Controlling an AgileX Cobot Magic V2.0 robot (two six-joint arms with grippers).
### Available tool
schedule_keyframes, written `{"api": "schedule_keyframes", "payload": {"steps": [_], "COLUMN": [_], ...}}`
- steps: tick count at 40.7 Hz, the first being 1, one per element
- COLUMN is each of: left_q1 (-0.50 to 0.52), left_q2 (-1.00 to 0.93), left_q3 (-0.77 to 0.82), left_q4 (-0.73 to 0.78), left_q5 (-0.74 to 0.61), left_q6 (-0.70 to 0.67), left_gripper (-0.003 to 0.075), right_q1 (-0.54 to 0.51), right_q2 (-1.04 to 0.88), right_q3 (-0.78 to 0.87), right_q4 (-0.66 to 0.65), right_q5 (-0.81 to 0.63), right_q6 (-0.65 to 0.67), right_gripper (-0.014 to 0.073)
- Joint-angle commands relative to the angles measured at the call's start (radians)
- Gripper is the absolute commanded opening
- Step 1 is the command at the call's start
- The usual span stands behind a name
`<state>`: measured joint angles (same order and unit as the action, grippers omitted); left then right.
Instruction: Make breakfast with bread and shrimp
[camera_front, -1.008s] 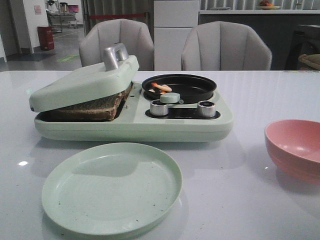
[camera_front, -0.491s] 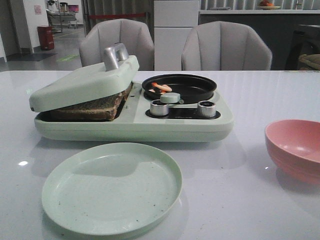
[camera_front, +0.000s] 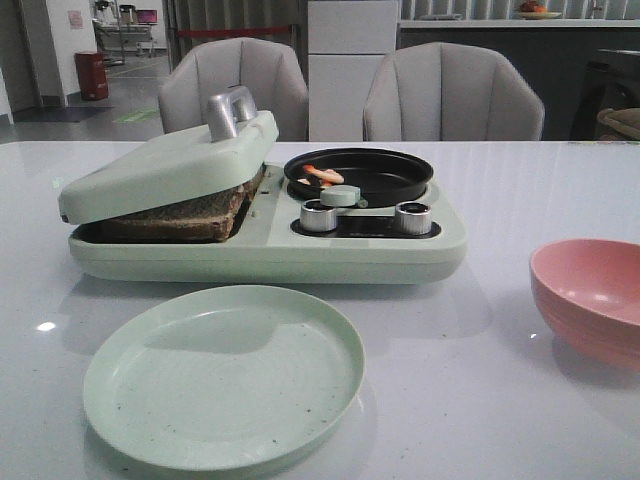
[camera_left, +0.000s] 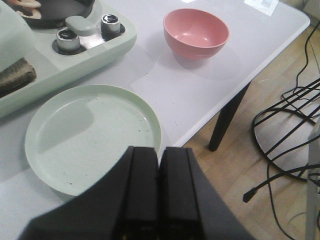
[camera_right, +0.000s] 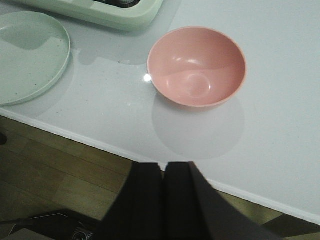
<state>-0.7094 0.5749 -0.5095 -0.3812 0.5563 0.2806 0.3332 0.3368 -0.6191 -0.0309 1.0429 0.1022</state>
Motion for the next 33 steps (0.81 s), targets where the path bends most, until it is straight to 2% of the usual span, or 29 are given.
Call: {"api": "schedule_keyframes", "payload": {"steps": [1, 8, 11, 18, 33], "left_q1": [-0.003, 0.062, 0.113, 0.182, 0.184], "left_q2": [0.001, 0.013, 0.027, 0.047, 0.047], "left_q3": [-0.024, -0.020, -0.020, -0.020, -0.020], "left_q4": [0.055, 0.241, 0.285, 0.291, 0.291], "left_q5": [-0.097, -0.125, -0.125, -0.125, -0.125], "left_q6": [-0.037, -0.213, -0.218, -0.218, -0.218], "left_gripper": [0.0099, 0.0100, 0.0100, 0.0100, 0.0100], "right_q1": [0.000, 0.000, 0.000, 0.000, 0.000], "right_q2": [0.010, 0.010, 0.010, 0.010, 0.010], "right_q3": [-0.024, -0.024, -0.024, -0.024, -0.024], "right_q4": [-0.007, -0.007, -0.007, -0.007, -0.007], "right_q5": [-0.059, -0.059, -0.059, -0.059, -0.059], "right_q6": [-0.007, -0.007, -0.007, -0.007, -0.007], "right_gripper": [0.0036, 0.0036, 0.0036, 0.0036, 0.0036]}}
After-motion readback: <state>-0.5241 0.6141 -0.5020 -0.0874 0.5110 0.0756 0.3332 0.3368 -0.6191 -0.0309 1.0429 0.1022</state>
